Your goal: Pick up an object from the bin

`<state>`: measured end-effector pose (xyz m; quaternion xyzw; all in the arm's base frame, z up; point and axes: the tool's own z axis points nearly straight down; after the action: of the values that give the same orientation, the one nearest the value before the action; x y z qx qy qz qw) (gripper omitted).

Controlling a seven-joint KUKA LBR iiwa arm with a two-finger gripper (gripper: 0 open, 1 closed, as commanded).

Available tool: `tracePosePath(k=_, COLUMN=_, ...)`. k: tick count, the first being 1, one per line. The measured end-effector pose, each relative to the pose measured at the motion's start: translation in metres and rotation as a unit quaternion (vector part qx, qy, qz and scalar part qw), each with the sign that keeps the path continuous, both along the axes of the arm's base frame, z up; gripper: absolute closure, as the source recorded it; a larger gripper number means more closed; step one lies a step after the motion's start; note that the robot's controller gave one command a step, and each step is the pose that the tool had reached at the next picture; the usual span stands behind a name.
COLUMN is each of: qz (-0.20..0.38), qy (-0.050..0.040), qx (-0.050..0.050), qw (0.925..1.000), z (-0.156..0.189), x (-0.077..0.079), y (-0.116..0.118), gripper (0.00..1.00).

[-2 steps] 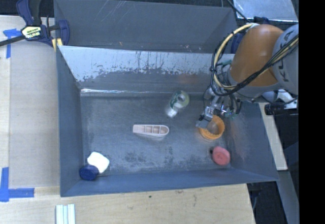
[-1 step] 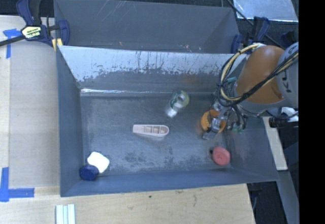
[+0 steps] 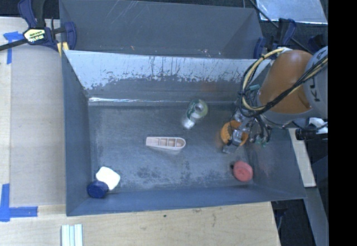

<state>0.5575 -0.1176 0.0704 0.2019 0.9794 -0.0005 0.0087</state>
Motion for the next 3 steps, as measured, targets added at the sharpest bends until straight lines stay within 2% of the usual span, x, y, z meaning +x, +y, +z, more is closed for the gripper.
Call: tracePosePath(k=3, qz=0.016, qy=-0.0073, qx=-0.003, qw=0.9998, z=0.0085, x=0.0167, y=0.0001, gripper=1.0)
